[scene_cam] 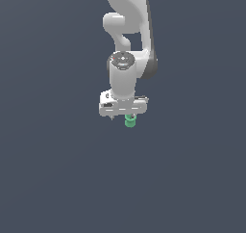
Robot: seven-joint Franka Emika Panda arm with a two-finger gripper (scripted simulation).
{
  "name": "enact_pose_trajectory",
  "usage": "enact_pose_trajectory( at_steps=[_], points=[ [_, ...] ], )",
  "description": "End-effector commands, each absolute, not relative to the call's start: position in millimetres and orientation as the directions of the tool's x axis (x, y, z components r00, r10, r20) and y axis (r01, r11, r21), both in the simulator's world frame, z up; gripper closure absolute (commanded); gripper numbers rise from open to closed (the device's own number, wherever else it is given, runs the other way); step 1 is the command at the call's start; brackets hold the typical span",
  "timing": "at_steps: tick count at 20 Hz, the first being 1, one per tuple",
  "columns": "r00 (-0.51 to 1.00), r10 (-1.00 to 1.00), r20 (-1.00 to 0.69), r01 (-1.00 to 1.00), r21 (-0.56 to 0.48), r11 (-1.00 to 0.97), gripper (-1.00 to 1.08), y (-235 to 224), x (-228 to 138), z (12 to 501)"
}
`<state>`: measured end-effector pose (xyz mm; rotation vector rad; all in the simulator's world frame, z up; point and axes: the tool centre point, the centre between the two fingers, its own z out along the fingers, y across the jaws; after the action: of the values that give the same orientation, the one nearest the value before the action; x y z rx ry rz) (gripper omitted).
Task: Pick up the object and move it to a goal position.
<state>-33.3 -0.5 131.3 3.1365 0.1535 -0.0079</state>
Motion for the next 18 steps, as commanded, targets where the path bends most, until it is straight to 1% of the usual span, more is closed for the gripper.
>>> enact_pose_trajectory(
  at_steps=[1, 10, 18],
  points=[
    [0.987, 0.160, -0.004, 0.160, 0.001, -0.987, -0.92, 11, -45, 121],
    [0.952, 0.307, -0.001, 0.307, 0.000, -0.952, -0.92, 38, -77, 99],
    [0.946, 0.323, -0.001, 0.323, 0.000, -0.946, -0.92, 41, -81, 96]
  ],
)
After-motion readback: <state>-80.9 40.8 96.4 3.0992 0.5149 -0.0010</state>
